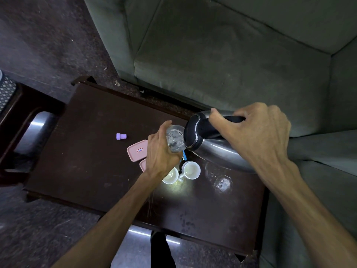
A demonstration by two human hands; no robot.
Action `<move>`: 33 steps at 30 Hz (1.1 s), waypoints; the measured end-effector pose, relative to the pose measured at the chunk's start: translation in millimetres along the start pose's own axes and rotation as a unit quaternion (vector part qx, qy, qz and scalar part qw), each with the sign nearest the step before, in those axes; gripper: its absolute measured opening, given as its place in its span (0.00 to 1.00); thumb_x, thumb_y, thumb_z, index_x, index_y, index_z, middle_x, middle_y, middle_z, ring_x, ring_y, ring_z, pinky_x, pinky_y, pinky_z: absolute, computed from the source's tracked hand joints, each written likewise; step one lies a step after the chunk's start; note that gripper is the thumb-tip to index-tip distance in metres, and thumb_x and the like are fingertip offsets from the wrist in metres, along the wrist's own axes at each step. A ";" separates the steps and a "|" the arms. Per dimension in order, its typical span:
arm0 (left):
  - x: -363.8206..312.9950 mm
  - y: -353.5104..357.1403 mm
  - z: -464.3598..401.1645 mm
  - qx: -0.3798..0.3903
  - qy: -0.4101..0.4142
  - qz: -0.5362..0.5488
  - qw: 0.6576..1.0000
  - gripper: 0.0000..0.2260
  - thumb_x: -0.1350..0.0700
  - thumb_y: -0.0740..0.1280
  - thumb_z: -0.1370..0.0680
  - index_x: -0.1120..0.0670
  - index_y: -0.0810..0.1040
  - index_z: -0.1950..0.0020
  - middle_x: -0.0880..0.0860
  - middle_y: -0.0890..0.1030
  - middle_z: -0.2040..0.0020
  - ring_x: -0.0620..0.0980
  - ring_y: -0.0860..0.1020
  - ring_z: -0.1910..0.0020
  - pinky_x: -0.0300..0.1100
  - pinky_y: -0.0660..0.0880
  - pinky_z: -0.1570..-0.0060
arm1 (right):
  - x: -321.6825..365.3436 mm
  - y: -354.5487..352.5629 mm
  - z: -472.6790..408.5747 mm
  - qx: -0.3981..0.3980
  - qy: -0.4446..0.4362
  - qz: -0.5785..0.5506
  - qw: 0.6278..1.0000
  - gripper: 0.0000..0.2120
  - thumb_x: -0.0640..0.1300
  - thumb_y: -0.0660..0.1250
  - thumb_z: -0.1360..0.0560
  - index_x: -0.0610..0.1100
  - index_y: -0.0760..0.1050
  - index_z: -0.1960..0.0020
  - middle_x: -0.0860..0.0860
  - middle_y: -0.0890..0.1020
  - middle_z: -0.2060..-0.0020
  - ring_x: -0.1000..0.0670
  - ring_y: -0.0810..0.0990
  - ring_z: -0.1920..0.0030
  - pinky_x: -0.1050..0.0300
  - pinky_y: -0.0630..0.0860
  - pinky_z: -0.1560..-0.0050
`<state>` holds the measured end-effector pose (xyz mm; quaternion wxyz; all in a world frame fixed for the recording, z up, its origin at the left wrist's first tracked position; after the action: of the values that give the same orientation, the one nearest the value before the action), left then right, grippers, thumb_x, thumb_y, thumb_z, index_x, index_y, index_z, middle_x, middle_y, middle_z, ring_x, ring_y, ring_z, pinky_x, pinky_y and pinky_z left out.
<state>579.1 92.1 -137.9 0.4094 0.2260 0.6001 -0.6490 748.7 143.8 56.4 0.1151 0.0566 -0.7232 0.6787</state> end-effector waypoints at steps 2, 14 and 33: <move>0.3 0.0 0.2 -0.001 0.002 -0.003 1.000 0.41 0.59 0.78 0.35 0.48 0.66 0.25 0.49 0.83 0.41 0.60 0.77 0.44 0.49 0.74 0.44 | 0.1 0.6 -0.1 0.000 0.000 0.001 1.000 0.33 0.69 0.67 0.31 0.40 0.68 0.75 0.46 0.67 0.82 0.41 0.72 0.75 0.54 0.67 0.68; 3.1 -0.5 -1.8 -0.009 0.012 0.003 1.000 0.40 0.57 0.79 0.35 0.49 0.67 0.25 0.49 0.83 0.41 0.60 0.78 0.44 0.47 0.73 0.44 | -2.1 7.6 1.7 -0.005 0.002 -0.001 1.000 0.34 0.68 0.68 0.31 0.39 0.65 0.75 0.47 0.62 0.82 0.45 0.66 0.77 0.54 0.62 0.68; -17.9 -21.2 -1.2 -0.060 0.063 0.038 0.996 0.41 0.53 0.82 0.36 0.48 0.65 0.28 0.44 0.83 0.43 0.50 0.79 0.47 0.50 0.75 0.43 | -75.7 23.2 36.0 -0.068 0.207 -0.307 0.927 0.29 0.65 0.71 0.28 0.39 0.79 0.70 0.46 0.72 0.81 0.55 0.72 0.75 0.51 0.72 0.69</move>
<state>572.0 96.8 -111.5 0.4077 0.2639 0.6534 -0.5806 813.2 104.1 13.6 0.4684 0.1257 -0.6747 0.5564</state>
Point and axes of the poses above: each hand's wrist, its own z-axis away from the middle knuckle, its own y-axis out of the palm, x = y × z, the point moved 4 cm from there along -z, towards the middle knuckle
